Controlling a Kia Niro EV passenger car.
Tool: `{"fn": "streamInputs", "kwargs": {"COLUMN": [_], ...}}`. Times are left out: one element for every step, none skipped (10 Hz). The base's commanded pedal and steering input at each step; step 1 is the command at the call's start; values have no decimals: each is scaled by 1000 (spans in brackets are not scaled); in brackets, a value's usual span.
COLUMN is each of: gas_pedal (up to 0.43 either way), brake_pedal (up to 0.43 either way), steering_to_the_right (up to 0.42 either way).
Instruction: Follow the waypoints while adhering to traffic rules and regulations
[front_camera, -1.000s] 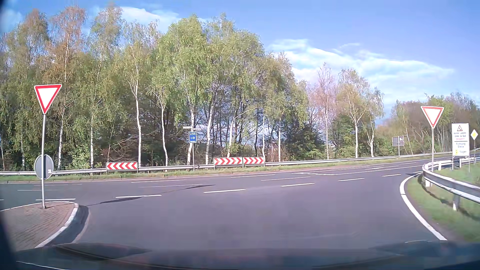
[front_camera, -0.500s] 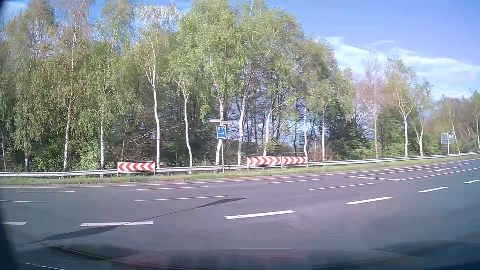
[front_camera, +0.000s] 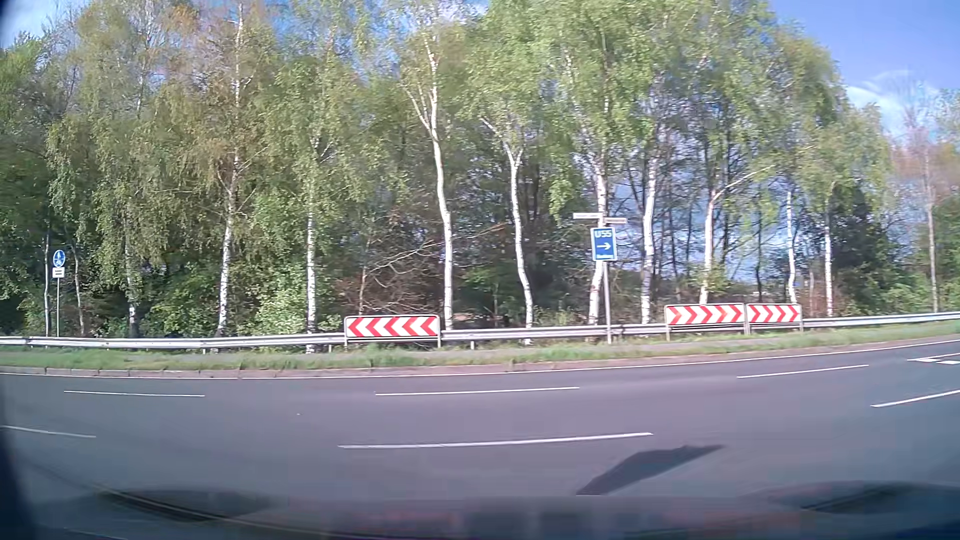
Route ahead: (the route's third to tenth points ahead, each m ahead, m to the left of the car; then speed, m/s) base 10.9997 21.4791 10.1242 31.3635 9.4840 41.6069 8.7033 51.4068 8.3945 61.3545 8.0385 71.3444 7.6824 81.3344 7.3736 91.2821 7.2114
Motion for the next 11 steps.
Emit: {"fn": "streamInputs", "kwargs": {"gas_pedal": [0, 47, 79, 79, 79, 79, 79, 79, 87, 138, 138], "brake_pedal": [0, 0, 0, 0, 0, 0, 0, 0, 0, 0, 0], "steering_to_the_right": [-398, -414, -426, -429, -430, -430, -430, -430, -430, -429, -427]}}
